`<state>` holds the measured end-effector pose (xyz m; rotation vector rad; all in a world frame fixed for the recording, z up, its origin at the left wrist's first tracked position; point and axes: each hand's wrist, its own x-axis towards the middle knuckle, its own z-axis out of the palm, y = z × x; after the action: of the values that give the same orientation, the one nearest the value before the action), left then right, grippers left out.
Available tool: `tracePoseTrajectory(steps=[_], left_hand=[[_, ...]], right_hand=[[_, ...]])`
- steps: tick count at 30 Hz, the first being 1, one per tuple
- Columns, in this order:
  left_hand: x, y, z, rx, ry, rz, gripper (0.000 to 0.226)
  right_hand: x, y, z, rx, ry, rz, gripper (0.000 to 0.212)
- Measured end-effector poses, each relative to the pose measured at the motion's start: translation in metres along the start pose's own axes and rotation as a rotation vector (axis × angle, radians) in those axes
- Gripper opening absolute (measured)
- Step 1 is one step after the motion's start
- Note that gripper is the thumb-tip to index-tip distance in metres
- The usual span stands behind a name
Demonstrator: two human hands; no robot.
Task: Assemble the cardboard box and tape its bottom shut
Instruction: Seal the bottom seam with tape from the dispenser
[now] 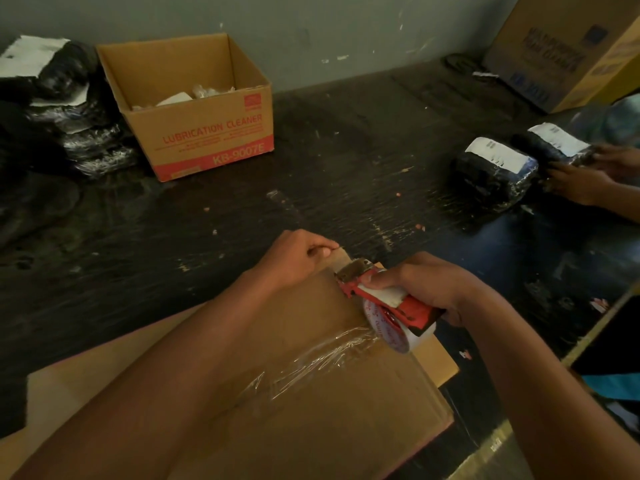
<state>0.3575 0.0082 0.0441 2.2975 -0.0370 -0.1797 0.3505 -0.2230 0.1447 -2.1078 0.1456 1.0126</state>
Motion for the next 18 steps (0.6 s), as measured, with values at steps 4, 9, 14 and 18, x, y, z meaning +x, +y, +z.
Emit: tracePoseTrajectory(steps=[4, 9, 14, 18], left_hand=[[-0.017, -0.002, 0.007, 0.085, 0.062, 0.054, 0.036], [-0.036, -0.004, 0.015, 0.21, -0.012, 0.064, 0.048], [-0.041, -0.005, 0.018, 0.323, -0.072, 0.05, 0.054], [-0.042, -0.004, 0.018, 0.361, -0.044, 0.058, 0.054]], right_hand=[[-0.005, -0.005, 0.001, -0.008, 0.012, -0.005, 0.042], [-0.009, -0.007, 0.004, -0.009, 0.03, 0.003, 0.039], [-0.014, -0.009, 0.004, -0.021, 0.036, 0.014, 0.04], [-0.014, -0.008, 0.006, -0.025, 0.065, 0.001, 0.042]])
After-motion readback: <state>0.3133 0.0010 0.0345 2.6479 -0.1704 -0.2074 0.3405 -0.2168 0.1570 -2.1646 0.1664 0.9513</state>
